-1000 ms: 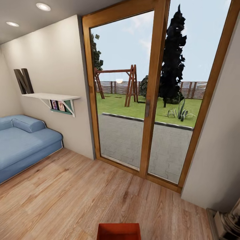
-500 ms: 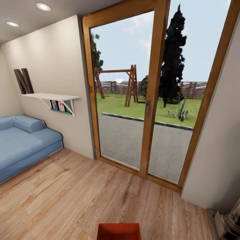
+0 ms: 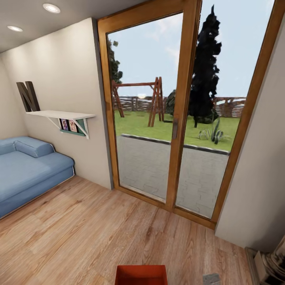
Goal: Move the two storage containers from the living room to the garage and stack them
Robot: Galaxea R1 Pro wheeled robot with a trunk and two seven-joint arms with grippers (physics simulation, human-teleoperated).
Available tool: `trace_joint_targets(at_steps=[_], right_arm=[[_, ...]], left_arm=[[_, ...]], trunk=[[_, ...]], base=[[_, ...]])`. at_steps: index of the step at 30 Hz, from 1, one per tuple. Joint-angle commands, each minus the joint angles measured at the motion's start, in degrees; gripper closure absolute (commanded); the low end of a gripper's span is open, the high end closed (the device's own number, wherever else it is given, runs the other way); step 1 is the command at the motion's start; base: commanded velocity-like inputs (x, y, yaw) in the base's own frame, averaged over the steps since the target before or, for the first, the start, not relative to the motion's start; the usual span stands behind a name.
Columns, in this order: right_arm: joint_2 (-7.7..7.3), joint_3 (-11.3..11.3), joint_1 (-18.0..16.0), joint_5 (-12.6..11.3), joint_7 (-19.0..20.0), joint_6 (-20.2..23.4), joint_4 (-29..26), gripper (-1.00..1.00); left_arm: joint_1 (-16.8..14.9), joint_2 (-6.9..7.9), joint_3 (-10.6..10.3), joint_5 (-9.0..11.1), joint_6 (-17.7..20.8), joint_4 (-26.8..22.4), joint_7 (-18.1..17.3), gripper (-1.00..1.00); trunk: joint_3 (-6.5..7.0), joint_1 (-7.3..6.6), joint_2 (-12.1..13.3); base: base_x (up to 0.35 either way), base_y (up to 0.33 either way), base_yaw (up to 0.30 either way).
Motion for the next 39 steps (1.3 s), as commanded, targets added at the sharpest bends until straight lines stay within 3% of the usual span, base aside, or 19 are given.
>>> trace_joint_targets(at_steps=[1, 4, 5, 7, 8, 12, 14, 16, 19, 23, 39], right_arm=[[-0.11, 0.3, 0.0, 0.3, 0.0, 0.5, -1.5, -1.00], [-0.31, 0.2, -0.2, 0.2, 0.0, 7.9, -9.4, -1.00], [-0.36, 0.0, -0.3, 0.2, 0.0, 15.8, -16.6, -1.00], [-0.38, -0.1, -0.3, 0.2, 0.0, 18.8, -20.0, -1.00], [-0.39, -0.4, -0.4, 0.2, 0.0, 22.6, -25.7, -1.00], [-0.31, -0.6, -1.1, -0.8, 0.4, 24.3, -28.2, -1.00], [-0.14, -0.6, -1.2, -1.1, 0.7, 24.5, -28.4, -1.00], [-0.10, -0.5, -1.2, -1.2, 0.9, 24.6, -28.5, -1.00], [-0.02, -0.5, -1.2, -1.2, 1.1, 24.6, -28.5, -1.00], [0.02, -0.6, -1.2, -1.3, 1.2, 24.4, -28.5, -1.00], [0.23, -0.2, -1.2, -1.3, 1.3, 24.6, -28.5, -1.00]], left_arm=[[0.0, -0.03, -0.1, 0.6, 2.0, -1.9, 0.0, -1.00], [-0.1, -0.11, -0.2, 0.5, 11.5, -11.3, 0.1, -1.00], [-0.1, -0.13, -0.2, 0.4, 17.1, -17.9, 0.0, -1.00], [-0.1, -0.14, -0.2, 0.4, 19.2, -20.6, 0.0, -1.00], [-0.2, -0.27, -0.3, 0.5, 22.9, -25.6, -0.1, -1.00], [-1.8, -2.01, -0.6, 0.3, 31.4, -31.8, -0.3, -1.00], [-3.5, -3.22, -2.7, -0.1, 38.6, -33.3, -0.4, -1.00], [-4.1, -3.61, -4.4, -0.4, 40.3, -33.6, -0.4, -1.00], [-4.7, -4.36, -9.3, -0.8, 42.0, -33.8, -0.6, -1.00], [-4.9, -4.80, -12.4, -0.7, 42.3, -33.6, -0.6, -1.00], [-5.0, -4.90, -13.5, -0.7, 41.6, -33.5, -0.1, -1.00]], trunk=[[-0.13, 0.01, -0.1], [-0.13, 0.01, -0.1], [-0.13, 0.01, -0.1], [-0.13, 0.01, -0.1], [-0.13, 0.01, -0.1], [-0.13, 0.01, -0.1], [-0.13, 0.01, -0.1], [-0.13, 0.01, -0.1], [-0.13, 0.01, -0.1], [-0.13, 0.01, -0.1], [-0.91, 0.01, -0.1]], base=[[0.000, 0.000, 0.000], [0.000, 0.000, 0.000], [0.000, 0.000, 0.000], [0.000, 0.000, 0.000], [0.000, 0.000, 0.000], [0.000, 0.000, 0.000], [0.000, 0.000, 0.000], [0.000, 0.000, 0.000], [0.000, 0.000, 0.000], [0.000, 0.000, 0.000], [0.000, 0.000, 0.010]])
